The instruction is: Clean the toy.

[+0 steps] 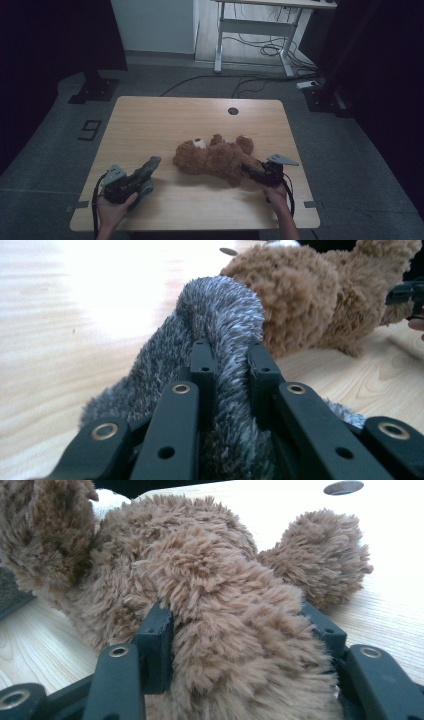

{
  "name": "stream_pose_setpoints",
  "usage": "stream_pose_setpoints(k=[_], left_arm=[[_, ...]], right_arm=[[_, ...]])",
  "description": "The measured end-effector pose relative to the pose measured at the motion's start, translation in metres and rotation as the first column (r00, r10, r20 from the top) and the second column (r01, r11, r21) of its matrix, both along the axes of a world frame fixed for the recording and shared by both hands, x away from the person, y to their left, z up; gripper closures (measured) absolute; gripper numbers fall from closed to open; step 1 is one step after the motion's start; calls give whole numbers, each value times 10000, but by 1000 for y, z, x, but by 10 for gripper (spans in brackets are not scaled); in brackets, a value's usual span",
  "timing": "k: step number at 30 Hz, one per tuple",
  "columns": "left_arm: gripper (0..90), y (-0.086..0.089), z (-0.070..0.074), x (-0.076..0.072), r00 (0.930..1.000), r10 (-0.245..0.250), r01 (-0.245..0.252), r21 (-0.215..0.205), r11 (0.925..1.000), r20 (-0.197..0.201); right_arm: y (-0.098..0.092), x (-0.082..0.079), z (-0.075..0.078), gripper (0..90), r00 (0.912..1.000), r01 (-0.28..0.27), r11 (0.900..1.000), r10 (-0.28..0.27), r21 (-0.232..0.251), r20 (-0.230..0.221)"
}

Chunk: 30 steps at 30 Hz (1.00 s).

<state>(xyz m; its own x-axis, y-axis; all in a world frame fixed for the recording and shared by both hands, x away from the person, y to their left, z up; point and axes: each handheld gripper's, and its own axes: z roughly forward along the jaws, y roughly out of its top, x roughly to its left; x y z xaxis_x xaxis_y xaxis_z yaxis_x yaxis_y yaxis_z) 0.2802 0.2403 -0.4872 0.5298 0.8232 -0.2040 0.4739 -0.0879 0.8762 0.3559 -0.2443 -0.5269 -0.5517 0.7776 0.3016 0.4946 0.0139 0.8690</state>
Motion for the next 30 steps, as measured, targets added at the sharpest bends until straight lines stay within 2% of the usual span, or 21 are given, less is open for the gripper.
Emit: stream_pose_setpoints(k=[2, 5, 9, 13, 16, 22, 25, 30], left_arm=[[776, -6, 4, 6, 9999, -100, 101, 111, 9999, -104], [777, -13, 8, 13, 9998, -172, 172, 3, 9999, -84], [777, -24, 15, 20, 9997, -236, 235, 184, 9996, 57], [776, -30, 27, 23, 9994, -287, 287, 17, 9996, 184], [777, -35, 36, 23, 9982, -500, 507, -227, 9985, 316], [777, -45, 47, 29, 9957, -794, 797, -44, 9968, 473], [776, -50, 52, 31, 9955, -553, 537, 221, 9983, 764], [777, -54, 50, 37, 9962, -594, 580, 235, 9980, 637]], right_arm=[[0, 0, -1, 434, 10000, -23, 10000, 23, 37, 16], [-1, 1, -2, 437, 10000, -97, 9999, 96, 113, 23], [-2, 2, -4, 438, 9998, -174, 9995, 173, 248, 25], [-3, 3, -4, 439, 9998, -186, 9995, 185, 260, 57], [-2, 3, -5, 440, 9999, -154, 9994, 153, 317, 44], [-2, 3, -5, 445, 10000, -83, 9995, 81, 312, 50], [-2, 3, -5, 449, 9999, -105, 9995, 105, 307, 24], [-2, 5, -5, 453, 10000, -91, 9993, 90, 355, 24]])
